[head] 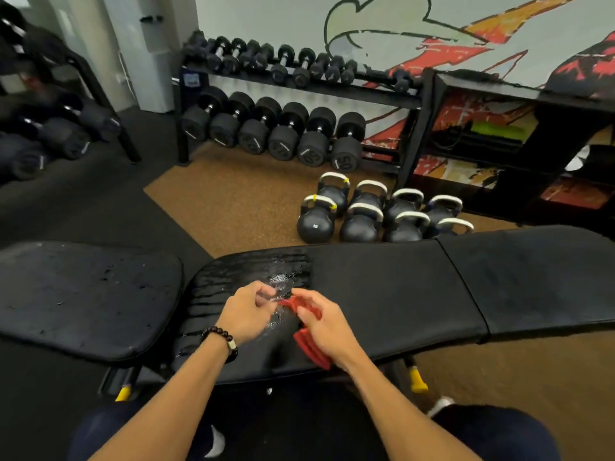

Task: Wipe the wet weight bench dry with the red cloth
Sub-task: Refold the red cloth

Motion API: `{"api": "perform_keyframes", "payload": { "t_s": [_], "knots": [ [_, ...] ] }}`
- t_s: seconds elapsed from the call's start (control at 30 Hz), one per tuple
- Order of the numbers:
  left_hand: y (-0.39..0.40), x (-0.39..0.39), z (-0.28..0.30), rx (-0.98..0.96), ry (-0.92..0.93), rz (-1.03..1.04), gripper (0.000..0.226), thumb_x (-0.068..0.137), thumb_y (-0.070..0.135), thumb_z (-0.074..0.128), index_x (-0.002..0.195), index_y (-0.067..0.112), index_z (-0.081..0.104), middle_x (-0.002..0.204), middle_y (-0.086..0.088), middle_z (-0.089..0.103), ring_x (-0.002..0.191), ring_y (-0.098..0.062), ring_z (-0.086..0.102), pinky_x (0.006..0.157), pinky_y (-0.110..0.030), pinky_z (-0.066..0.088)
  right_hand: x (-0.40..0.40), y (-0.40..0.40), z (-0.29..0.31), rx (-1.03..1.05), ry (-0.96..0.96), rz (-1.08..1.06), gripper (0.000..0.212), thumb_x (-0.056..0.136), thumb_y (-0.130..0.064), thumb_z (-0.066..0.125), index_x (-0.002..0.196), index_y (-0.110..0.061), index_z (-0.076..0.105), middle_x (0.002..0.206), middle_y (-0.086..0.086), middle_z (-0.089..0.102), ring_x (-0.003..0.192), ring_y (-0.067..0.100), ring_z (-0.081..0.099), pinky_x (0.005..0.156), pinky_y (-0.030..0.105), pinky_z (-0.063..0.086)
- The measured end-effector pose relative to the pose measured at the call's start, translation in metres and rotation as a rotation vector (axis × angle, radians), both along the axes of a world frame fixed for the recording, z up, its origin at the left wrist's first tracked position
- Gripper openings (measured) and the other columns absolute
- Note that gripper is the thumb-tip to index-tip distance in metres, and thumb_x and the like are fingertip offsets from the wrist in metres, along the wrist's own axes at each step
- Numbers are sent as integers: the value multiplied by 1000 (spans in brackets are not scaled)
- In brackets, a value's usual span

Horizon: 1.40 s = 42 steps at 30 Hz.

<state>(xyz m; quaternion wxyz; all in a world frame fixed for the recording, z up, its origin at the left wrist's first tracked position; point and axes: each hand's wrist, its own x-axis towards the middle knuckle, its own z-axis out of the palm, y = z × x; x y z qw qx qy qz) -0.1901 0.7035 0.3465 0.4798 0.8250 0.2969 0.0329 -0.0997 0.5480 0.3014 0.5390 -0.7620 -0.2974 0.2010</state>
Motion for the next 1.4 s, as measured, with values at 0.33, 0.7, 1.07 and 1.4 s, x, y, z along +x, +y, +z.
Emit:
{"api": "perform_keyframes", "payload": {
  "t_s": [0.33,0.7,1.07,1.4],
  "knots": [
    [-21,0,60,-119,-275,-34,26,78,34,83,76,13,67,69,-5,71,53,-18,66,50,-23,51,-6,-6,83,523,959,56,48,101,-33,51,131,3,57,133,27,59,129,39,53,107,45,44],
    [-17,-8,118,-117,-420,-195,33,87,37,72,88,5,68,71,-7,63,65,-16,56,61,-31,45,-3,-28,149,176,161,16,25,92,-38,68,99,-15,71,91,7,71,82,16,64,75,41,52],
    [-11,-6,130,-363,-618,43,36,62,34,91,75,8,70,85,-19,71,75,-24,64,72,-45,55,-19,-12,175,74,158,190,51,79,-38,82,118,-11,67,109,7,75,100,24,72,91,47,57],
    [-5,-10,78,-605,-245,-255,46,77,46,72,109,13,72,108,-9,74,98,-22,69,91,-38,54,4,9,154,237,203,-177,27,82,-1,74,106,0,63,94,11,73,84,20,69,76,38,56]
  ]
}}
